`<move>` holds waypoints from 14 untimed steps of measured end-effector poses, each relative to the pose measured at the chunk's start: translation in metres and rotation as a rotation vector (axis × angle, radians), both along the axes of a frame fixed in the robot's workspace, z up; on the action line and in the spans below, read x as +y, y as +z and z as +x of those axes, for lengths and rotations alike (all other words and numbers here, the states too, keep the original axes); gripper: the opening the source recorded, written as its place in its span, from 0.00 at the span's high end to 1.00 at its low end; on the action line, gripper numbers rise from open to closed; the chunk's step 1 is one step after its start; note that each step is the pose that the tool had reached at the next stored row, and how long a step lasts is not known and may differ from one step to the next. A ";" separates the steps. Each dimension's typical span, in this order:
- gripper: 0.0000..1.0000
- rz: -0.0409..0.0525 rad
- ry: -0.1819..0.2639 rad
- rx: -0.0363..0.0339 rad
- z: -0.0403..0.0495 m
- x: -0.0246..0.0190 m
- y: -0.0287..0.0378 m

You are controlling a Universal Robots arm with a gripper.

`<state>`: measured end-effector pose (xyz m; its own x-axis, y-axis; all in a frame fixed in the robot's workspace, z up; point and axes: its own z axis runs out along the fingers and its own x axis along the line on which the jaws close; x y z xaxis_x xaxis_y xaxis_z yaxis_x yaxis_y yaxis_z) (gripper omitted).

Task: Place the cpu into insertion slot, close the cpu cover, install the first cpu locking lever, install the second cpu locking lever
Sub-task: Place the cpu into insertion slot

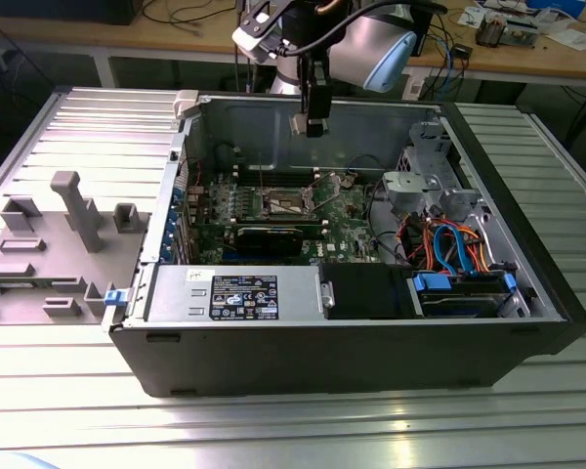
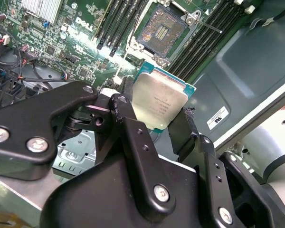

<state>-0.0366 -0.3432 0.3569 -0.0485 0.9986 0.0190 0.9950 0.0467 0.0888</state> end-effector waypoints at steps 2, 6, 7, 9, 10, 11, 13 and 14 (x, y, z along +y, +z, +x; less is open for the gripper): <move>0.46 0.0001 -0.001 0.0000 0.0000 0.0000 -0.0001; 0.46 0.0000 -0.003 0.0001 0.0000 0.0000 -0.0007; 0.46 0.0002 -0.004 0.0000 -0.0001 0.0000 -0.0013; 0.46 0.0000 -0.021 0.0010 -0.0002 0.0000 -0.0024; 0.46 0.0000 -0.029 0.0017 -0.0002 0.0000 -0.0026; 0.46 -0.0001 -0.037 0.0026 -0.0002 0.0000 -0.0027; 0.46 0.0000 -0.039 0.0027 -0.0003 0.0000 -0.0028; 0.46 0.0001 -0.039 0.0027 -0.0002 0.0000 -0.0043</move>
